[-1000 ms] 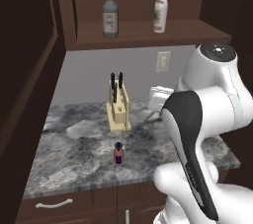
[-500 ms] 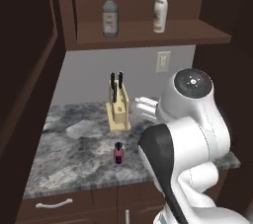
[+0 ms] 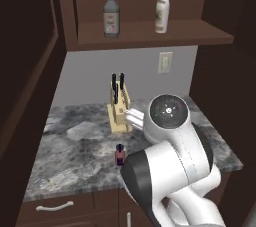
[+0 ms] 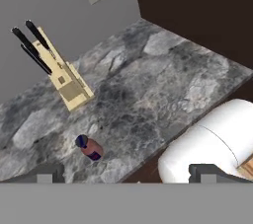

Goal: Sort all alcoholic drinks to one cabinet, and non-alcoholic drinks to the other.

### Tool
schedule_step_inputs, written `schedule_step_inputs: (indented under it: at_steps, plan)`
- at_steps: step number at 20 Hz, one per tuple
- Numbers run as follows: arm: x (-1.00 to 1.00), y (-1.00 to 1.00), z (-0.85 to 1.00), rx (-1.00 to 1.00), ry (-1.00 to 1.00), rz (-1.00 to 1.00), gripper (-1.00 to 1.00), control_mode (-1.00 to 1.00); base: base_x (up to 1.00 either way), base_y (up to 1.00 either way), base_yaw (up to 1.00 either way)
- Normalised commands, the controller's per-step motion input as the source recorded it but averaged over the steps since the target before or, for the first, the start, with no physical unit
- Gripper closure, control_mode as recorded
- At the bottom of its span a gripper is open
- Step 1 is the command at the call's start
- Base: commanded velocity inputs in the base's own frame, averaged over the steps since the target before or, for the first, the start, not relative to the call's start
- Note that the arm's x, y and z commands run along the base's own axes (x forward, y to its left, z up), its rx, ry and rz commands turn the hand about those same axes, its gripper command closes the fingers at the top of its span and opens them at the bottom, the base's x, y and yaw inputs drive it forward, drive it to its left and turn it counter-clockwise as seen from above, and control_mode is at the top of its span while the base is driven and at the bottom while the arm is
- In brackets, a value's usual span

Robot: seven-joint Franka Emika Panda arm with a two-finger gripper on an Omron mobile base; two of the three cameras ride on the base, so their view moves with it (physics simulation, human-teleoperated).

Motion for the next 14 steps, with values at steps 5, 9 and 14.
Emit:
schedule_step_inputs:
  at_steps: [5,9,14]
  plan:
    - [0.0,0.17,-0.31,0.0,-0.05,-0.09,-1.0,-1.0,0.0,0.0,0.0]
    - [0.0,0.24,-0.23,0.0,-0.03,-0.09,-1.0,-1.0,0.0,0.0,0.0]
    - [0.0,0.23,-0.19,0.0,-0.03,-0.08,-1.0,-1.0,0.0,0.0,0.0]
